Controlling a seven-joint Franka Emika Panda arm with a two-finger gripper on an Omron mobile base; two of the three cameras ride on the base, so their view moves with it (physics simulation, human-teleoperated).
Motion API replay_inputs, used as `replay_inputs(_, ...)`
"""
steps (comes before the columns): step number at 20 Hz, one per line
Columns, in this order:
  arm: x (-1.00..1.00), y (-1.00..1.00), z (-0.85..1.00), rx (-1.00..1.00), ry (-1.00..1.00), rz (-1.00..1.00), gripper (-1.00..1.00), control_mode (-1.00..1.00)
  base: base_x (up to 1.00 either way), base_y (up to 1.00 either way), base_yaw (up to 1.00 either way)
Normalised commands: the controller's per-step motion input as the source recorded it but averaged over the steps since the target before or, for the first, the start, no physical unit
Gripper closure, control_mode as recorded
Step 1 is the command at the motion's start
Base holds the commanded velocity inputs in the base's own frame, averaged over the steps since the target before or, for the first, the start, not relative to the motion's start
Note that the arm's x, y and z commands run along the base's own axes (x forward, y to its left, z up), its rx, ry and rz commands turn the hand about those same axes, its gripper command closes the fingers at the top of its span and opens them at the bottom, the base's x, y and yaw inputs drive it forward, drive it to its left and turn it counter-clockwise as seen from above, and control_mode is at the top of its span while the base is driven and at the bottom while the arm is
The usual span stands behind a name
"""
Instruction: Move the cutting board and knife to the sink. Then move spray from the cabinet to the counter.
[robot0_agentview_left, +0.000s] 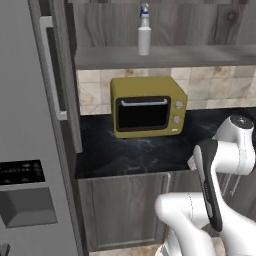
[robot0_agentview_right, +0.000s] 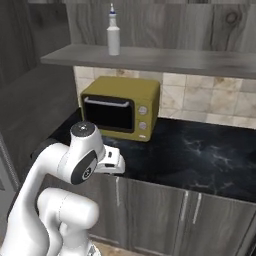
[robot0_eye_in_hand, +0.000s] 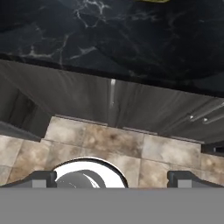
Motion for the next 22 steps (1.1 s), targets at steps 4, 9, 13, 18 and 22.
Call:
replay_inputs(4,0.0,0.0,0.0,0.0,0.0,0.0,-1.0,1.0,0.7,0.24,0.0)
replay_inputs(9,0.0,0.0,0.0,0.0,0.0,0.0,-1.0,1.0,0.6,0.2,0.0)
replay_inputs(13,0.0,0.0,0.0,0.0,0.0,0.0,-1.0,1.0,0.46,0.17,0.0)
replay_inputs(18,0.0,0.0,0.0,0.0,0.0,0.0,-1.0,1.0,0.34,0.11,0.0)
replay_inputs(22,0.0,0.0,0.0,0.0,0.0,0.0,-1.0,1.0,0.32,0.07,0.0)
